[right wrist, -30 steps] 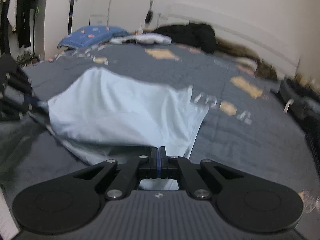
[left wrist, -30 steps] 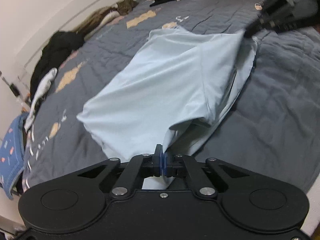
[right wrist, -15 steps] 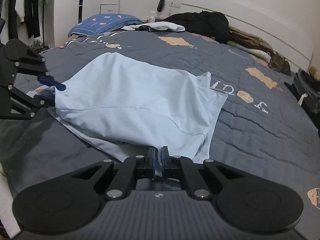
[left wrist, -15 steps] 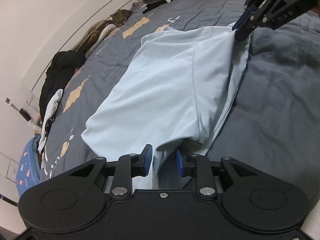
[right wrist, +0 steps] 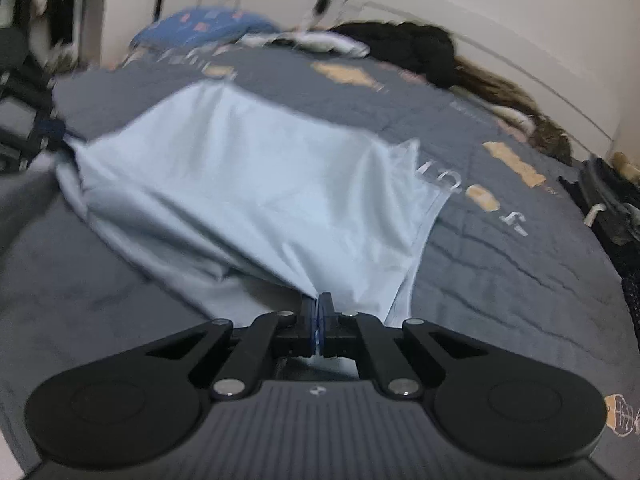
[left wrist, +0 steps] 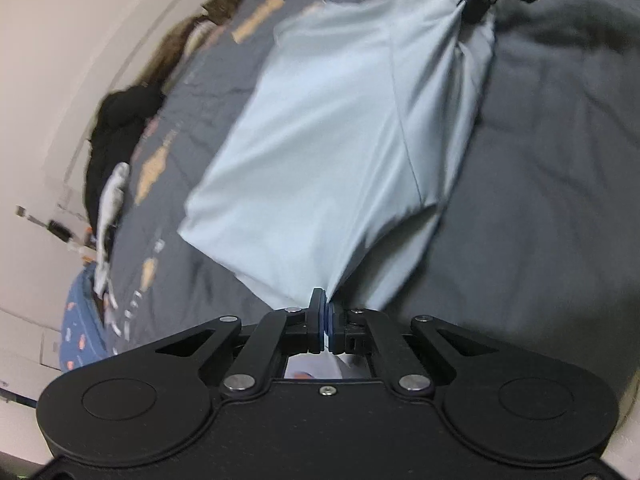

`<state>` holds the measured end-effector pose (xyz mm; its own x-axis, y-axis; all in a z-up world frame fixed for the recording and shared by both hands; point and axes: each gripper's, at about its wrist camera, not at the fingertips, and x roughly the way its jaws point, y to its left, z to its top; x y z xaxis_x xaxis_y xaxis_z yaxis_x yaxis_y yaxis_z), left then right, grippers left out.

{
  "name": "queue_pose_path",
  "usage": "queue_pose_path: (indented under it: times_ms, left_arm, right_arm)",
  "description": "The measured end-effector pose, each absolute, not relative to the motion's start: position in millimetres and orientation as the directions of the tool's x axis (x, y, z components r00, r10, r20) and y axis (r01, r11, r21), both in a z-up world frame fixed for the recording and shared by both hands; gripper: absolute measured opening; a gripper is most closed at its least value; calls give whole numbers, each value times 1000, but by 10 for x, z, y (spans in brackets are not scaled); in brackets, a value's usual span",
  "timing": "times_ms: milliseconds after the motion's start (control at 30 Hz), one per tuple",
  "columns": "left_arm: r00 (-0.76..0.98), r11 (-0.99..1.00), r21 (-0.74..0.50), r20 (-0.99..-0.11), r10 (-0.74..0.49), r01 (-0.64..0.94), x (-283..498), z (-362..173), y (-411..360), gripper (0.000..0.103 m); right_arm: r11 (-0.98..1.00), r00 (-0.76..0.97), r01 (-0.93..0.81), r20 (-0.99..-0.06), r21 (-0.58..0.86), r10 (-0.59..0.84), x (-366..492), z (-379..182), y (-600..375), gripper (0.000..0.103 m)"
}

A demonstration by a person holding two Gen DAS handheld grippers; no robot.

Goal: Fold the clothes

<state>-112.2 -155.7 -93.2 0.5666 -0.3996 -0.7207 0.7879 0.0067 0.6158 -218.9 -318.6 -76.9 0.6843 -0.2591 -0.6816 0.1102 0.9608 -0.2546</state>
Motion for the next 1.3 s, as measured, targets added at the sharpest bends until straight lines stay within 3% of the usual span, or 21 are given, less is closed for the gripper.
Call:
queue_pose_path:
  times_ms: [133,200,233,267,367,433,533,700,800,900,1133,1300]
  left_arm:
    - [491,5,526,-789,-369,850,-1130,-798,-1523,7]
    - [401,28,424,-829,-389,905,-1093,-648,-1460,26]
    - [368,45,386,-830,-420,921,-1079,-565,-1416,44]
    - [349,70,359,-815,-463,931,-1066,-482,-1370,52]
    - [284,186,215,-746,-603,959,-930,-226,-1275,53]
    - [255,263,95,-683,-684,960,-810,-78,-1229,51]
    - [214,372,-129,-628,-748,919,-581,-92,-1299,19]
    - [90,439,-350,-689,-719,828,-356,-432,-1487,15]
    - [66,528,-334,-796,-601,781,-270,-667,-1506,15]
    - [67,521,-314,-807,-587,793,-283,-644,-1442,15]
    - [66,520,-289,-825,-561,804,-281,-697,-1428,16]
    - [61,511,-273,-837,-544,815,-299,-725,-1449,16]
  right_arm:
    - [972,660,107,-715,-211,-228,-2225,-763,-3218,5]
    - [979,648,151,-734,-138,-204,-2255,-698,-3314,8]
    - [980,653,175,-734,-97,-189,-2288,-656,-3365,12]
    - [979,660,198,-731,-55,-174,-2326,-612,-3417,20]
    - [965,707,255,-692,59,-144,-2443,-461,-3548,37]
    - [948,751,283,-648,144,-126,-2486,-381,-3622,41]
    - [921,800,306,-590,240,-112,-2484,-337,-3687,43]
    - [906,810,311,-579,288,-94,-2233,-508,-3714,44]
    - [896,765,340,-639,287,-85,-2107,-676,-3756,44]
    - [887,727,377,-678,266,-105,-2084,-760,-3817,44]
    - [797,827,416,-548,438,-130,-2031,-441,-4242,47]
    - [803,802,448,-574,392,-167,-1376,-351,-4685,49]
